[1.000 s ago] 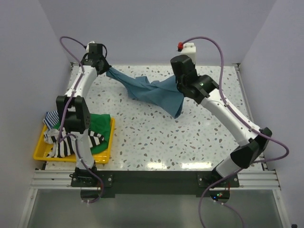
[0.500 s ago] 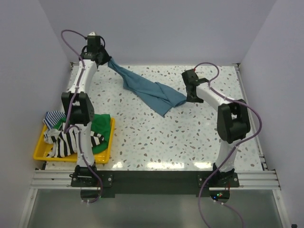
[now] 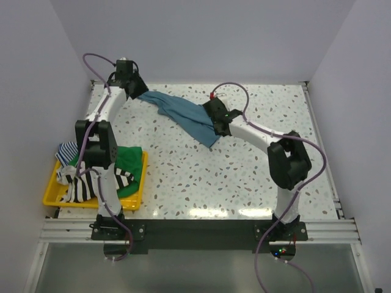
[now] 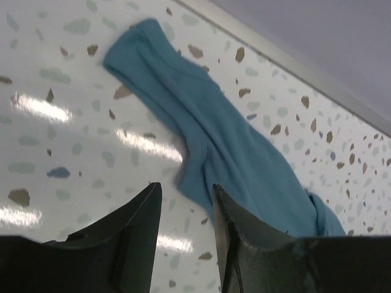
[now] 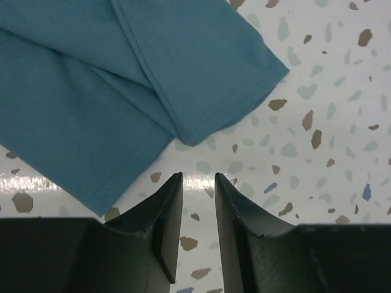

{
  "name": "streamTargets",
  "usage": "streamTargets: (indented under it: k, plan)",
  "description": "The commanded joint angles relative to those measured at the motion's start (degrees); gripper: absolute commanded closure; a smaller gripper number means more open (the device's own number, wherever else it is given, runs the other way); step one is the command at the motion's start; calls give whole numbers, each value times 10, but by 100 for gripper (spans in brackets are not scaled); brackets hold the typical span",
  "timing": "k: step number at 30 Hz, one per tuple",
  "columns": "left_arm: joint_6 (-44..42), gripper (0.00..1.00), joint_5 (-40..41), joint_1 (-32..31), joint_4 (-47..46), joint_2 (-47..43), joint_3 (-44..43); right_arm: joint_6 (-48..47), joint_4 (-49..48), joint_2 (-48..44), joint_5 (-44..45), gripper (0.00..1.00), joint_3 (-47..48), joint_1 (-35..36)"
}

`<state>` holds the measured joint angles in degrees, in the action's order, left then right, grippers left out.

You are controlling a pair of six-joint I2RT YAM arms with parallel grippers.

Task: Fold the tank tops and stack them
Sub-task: Flatten the tank top out

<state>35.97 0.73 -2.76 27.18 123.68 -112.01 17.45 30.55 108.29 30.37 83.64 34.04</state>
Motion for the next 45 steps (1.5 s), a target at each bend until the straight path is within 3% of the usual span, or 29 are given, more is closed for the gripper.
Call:
streamTargets:
  k: [1,7,14,24,33,45]
  plan:
    - [34,57,29,-54,-67,-115,103,-43,-23,67,-5,69,42,-10]
    - [98,58,33,-139,-170,-219,339,-71,-43,103,18,68,67,-9]
    - [122,60,22,-216,-188,-221,402,-87,-41,140,17,68,93,-10]
    - [165,59,8,-288,-214,-190,435,-86,-6,150,36,71,117,-8]
    - [183,59,-18,-293,-235,-167,442,-79,-17,63,37,64,40,-2]
    - [217,59,-28,-313,-245,-129,439,-128,-61,87,20,61,39,0]
